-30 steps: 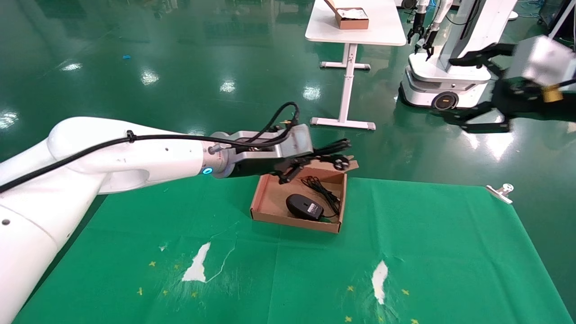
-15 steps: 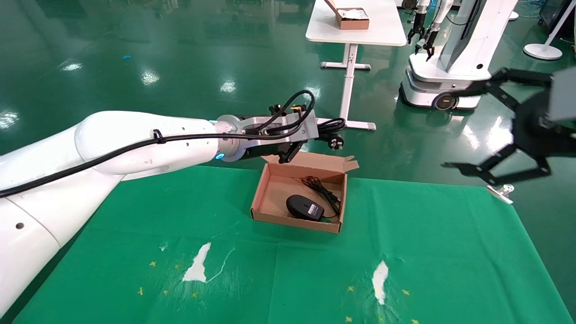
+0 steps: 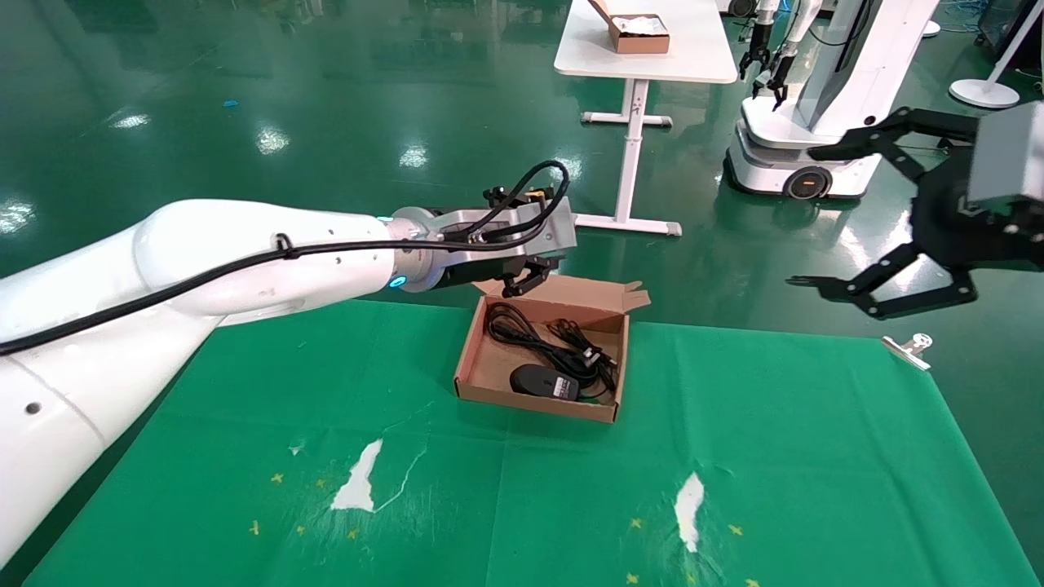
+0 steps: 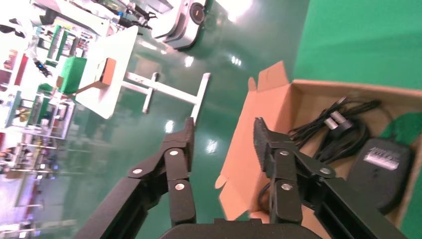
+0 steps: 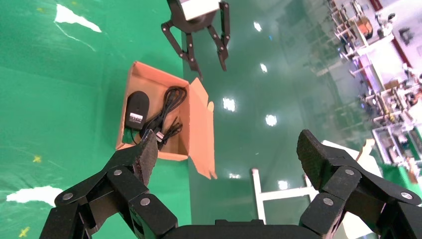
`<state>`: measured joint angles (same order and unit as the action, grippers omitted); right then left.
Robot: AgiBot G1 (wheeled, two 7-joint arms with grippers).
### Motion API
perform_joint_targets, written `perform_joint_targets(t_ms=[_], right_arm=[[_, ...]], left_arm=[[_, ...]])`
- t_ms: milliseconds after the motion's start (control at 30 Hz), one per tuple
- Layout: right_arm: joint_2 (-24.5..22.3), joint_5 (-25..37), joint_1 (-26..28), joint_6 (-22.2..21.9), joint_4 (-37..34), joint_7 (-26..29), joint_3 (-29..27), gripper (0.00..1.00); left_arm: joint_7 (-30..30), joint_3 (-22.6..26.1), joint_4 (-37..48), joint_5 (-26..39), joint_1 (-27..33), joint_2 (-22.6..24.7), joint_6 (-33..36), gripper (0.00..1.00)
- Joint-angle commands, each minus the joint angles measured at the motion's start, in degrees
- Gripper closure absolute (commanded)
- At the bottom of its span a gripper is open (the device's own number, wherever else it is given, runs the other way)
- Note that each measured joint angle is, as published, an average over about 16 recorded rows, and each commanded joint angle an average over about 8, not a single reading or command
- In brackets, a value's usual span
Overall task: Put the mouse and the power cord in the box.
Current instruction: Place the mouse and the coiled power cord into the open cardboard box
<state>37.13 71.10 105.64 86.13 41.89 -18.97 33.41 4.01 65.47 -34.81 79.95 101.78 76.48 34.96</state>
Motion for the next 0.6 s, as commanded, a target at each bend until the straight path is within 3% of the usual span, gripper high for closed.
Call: perform_joint_targets(t_ms=[33,600], right_arm=[[0.0,-0.1,-0.2,0.0,0.1,0.3,-0.1,0.00],[-0.6,-8.5,-12.9,-0.2,9.2,8.9,-5.1,0.00]], left_arm=[[-0.2,-0.8,-0.6,-0.6,-0.6,-0.6,0.8,0.00],[-4.6,-15.5,-12.1,-11.9,-12.6,-13.0,15.9,0.00]])
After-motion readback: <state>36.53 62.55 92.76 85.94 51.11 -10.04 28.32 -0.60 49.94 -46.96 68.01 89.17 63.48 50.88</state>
